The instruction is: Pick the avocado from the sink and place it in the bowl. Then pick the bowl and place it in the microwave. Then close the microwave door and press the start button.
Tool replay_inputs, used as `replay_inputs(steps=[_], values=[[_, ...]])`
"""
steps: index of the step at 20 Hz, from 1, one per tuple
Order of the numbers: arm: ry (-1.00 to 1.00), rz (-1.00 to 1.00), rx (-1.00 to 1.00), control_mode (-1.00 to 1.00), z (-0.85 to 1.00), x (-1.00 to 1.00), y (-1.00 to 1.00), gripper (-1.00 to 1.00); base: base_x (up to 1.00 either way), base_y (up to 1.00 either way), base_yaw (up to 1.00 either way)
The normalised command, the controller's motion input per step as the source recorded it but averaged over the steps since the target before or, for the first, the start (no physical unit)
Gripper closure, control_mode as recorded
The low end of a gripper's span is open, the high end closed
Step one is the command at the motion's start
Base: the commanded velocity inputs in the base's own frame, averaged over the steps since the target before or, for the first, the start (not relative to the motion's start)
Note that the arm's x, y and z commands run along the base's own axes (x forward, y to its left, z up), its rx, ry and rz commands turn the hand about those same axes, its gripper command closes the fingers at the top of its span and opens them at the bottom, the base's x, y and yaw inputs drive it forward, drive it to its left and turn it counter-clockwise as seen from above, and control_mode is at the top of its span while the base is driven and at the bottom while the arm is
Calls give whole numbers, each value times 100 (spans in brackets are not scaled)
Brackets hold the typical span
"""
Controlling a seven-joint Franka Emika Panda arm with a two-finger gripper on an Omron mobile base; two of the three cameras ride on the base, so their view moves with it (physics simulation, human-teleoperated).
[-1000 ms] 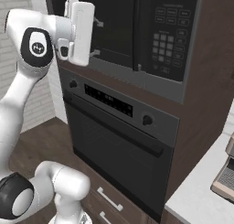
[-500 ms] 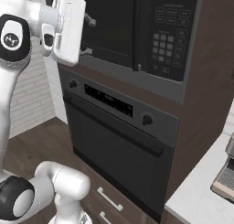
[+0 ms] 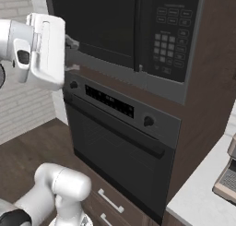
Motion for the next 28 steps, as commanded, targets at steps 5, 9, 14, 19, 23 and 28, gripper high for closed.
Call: replay_inputs(steps=[5,9,14,19,23,28], values=[[24,15,-20,-100,-32,-73,-3,100,0,0,0],[11,9,-19,-100,-7,-41,-13,100,0,0,0],[0,9,-20,-100,-7,-26,-22,100,0,0,0],[0,15,-28,-100,-18,-17,-5,100,0,0,0],[-4,12,-24,-100,-8,0,-1,100,0,0,0],[1,10,-10,-100,-2,3,-16,100,0,0,0]])
